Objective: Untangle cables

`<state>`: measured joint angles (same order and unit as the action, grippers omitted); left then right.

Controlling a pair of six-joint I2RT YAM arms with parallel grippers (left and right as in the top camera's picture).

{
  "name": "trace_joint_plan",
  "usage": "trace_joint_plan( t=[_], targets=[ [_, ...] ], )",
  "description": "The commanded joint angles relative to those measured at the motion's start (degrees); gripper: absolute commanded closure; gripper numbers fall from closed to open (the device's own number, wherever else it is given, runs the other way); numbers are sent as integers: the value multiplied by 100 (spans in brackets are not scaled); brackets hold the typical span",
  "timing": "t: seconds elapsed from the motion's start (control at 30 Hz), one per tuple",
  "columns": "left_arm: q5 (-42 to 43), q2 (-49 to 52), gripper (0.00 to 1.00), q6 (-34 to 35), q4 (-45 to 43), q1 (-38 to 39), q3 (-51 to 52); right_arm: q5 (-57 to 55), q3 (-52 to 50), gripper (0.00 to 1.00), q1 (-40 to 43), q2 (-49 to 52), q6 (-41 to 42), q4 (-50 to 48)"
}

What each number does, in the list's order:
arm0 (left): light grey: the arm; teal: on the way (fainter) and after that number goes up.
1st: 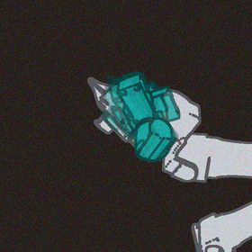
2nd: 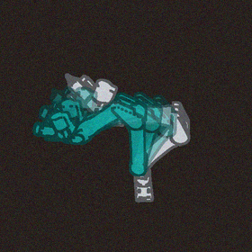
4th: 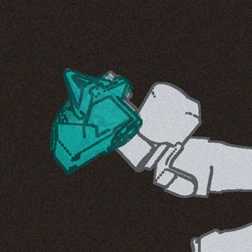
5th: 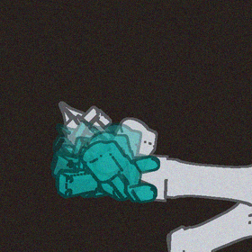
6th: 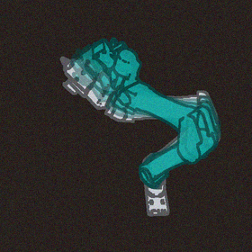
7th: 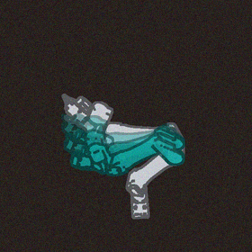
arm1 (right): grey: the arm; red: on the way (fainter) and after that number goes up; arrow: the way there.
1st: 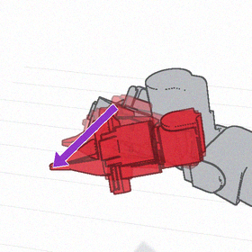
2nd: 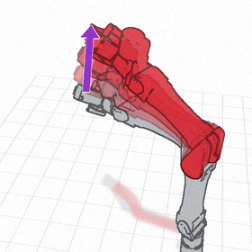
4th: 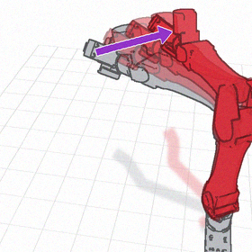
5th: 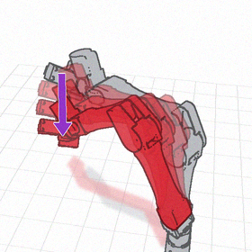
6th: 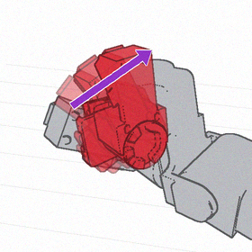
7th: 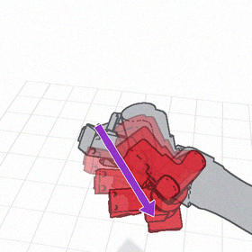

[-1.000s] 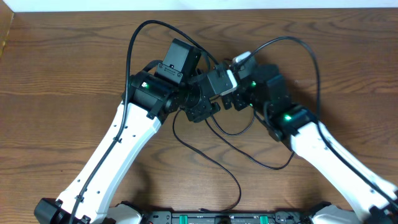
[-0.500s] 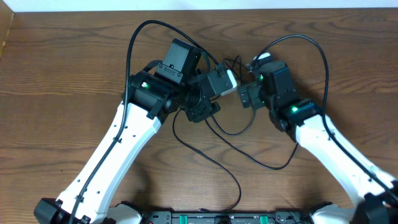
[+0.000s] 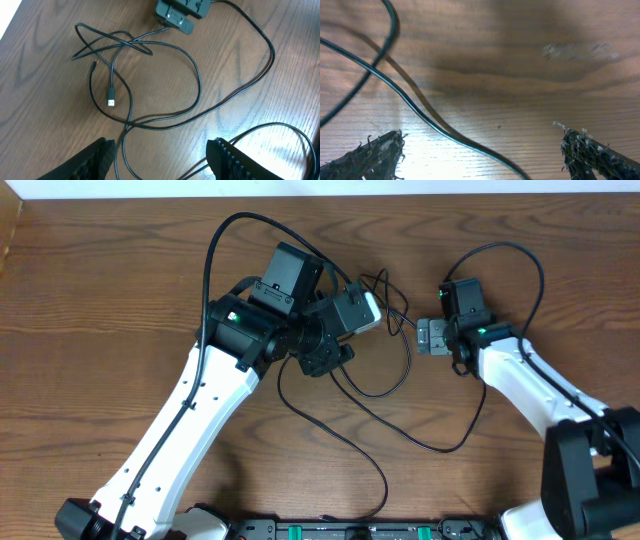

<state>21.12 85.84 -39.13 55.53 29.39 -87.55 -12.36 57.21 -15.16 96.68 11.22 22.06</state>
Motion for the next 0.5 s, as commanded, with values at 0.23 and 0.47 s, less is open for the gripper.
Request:
trace_joint_plan(
  t=[0.23, 0.47],
  targets=[
    [92, 28, 36, 42, 13, -17, 7, 289, 9, 1, 9, 245, 57, 94],
    [92, 28, 36, 42, 13, -17, 7, 850, 9, 2, 7, 494, -1399, -66]
  ],
)
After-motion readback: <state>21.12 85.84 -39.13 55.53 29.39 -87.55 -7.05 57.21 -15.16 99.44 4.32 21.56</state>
